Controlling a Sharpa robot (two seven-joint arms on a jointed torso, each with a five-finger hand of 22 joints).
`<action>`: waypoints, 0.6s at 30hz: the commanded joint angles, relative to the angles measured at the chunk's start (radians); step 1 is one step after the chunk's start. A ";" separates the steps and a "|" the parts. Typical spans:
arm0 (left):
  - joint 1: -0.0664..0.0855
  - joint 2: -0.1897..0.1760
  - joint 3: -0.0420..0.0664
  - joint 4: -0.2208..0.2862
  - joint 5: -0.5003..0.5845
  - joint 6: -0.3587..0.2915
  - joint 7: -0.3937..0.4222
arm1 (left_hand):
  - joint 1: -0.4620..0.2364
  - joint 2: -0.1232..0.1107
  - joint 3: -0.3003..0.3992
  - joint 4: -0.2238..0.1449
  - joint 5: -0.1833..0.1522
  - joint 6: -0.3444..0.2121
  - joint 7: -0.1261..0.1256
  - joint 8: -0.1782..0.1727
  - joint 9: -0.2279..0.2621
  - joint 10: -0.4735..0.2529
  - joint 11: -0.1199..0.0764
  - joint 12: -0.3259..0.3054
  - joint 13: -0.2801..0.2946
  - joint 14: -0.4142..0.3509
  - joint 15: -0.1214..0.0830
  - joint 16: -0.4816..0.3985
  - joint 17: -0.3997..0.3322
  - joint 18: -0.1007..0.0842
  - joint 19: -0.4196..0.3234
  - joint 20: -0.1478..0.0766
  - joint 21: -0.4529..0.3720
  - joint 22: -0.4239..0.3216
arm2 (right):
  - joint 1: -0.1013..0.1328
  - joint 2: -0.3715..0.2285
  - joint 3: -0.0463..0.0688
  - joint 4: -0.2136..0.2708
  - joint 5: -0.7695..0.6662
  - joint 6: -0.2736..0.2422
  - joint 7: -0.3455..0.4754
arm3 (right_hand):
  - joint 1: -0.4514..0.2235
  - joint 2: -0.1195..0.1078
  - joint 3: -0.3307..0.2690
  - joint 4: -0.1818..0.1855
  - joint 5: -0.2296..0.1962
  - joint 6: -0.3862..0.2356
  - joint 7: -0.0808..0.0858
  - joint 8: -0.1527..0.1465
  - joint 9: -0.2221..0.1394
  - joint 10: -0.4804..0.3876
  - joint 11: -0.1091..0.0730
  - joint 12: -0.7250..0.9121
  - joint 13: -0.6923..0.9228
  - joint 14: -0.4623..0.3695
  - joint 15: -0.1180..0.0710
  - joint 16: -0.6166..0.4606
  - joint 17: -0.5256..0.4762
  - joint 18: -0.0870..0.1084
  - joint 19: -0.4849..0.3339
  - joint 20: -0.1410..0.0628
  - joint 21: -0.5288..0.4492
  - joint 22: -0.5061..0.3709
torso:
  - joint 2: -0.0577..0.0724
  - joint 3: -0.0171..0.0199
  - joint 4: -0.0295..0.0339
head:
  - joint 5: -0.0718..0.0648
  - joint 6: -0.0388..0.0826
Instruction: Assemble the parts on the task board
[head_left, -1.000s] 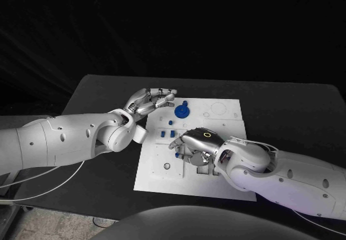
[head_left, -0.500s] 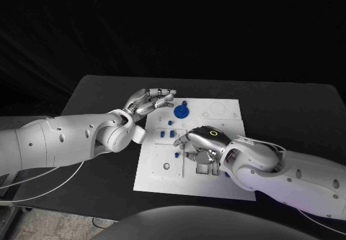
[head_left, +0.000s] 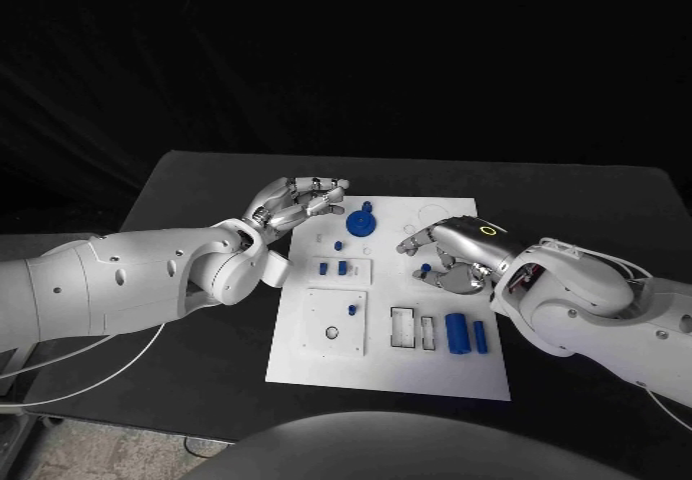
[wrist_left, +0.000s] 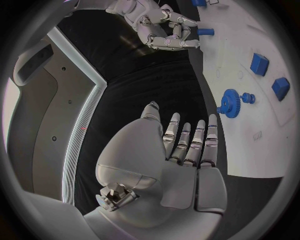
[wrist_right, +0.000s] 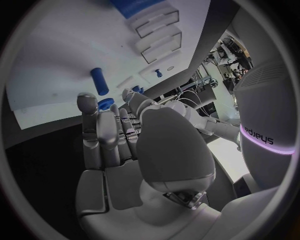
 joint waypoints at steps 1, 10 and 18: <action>-0.001 -0.001 0.001 0.004 0.004 0.009 0.011 | 0.004 0.004 -0.006 0.001 0.003 -0.002 0.004 0.003 -0.001 -0.001 0.003 0.006 0.000 0.003 -0.003 0.003 0.001 -0.020 0.006 0.002 0.003 -0.001 | 0.001 -0.009 -0.001 -0.010 -0.007 0.042 -0.041 | -0.017 -0.001 -0.015 0.008 -0.013 -0.013 -0.002 -0.001 -0.007 -0.011 0.000 -0.005 -0.009 0.003 0.000 0.001 -0.004 0.002 0.004 0.002 -0.008 0.047 | 0.002 0.0015 0.0012 | 0.004 0.000; -0.002 -0.004 0.001 0.006 0.004 0.008 0.013 | 0.004 0.004 -0.006 0.001 0.003 -0.002 0.004 0.003 -0.001 -0.001 0.003 0.006 0.000 0.002 -0.003 0.003 0.001 -0.020 0.006 0.002 0.003 -0.001 | -0.016 -0.015 -0.001 -0.036 -0.039 0.056 -0.044 | -0.037 -0.002 -0.053 0.031 -0.036 -0.003 -0.010 0.006 -0.016 -0.015 -0.004 0.001 -0.024 0.006 -0.005 0.008 -0.003 0.002 0.012 -0.001 -0.010 0.045 | 0.002 0.0012 0.0012 | 0.006 0.000; -0.003 -0.004 0.001 0.006 0.004 0.010 0.013 | 0.004 0.004 -0.006 0.001 0.003 -0.002 0.004 0.003 -0.001 -0.001 0.003 0.006 0.000 0.002 -0.003 0.003 0.001 -0.020 0.006 0.002 0.003 -0.001 | -0.030 -0.002 -0.001 -0.058 -0.041 0.040 -0.025 | -0.018 0.011 -0.061 0.031 -0.016 0.072 -0.022 0.037 -0.002 0.037 -0.012 0.045 -0.023 0.015 -0.007 0.026 0.004 -0.002 0.030 -0.003 0.006 0.050 | 0.001 0.0004 0.0015 | 0.004 0.000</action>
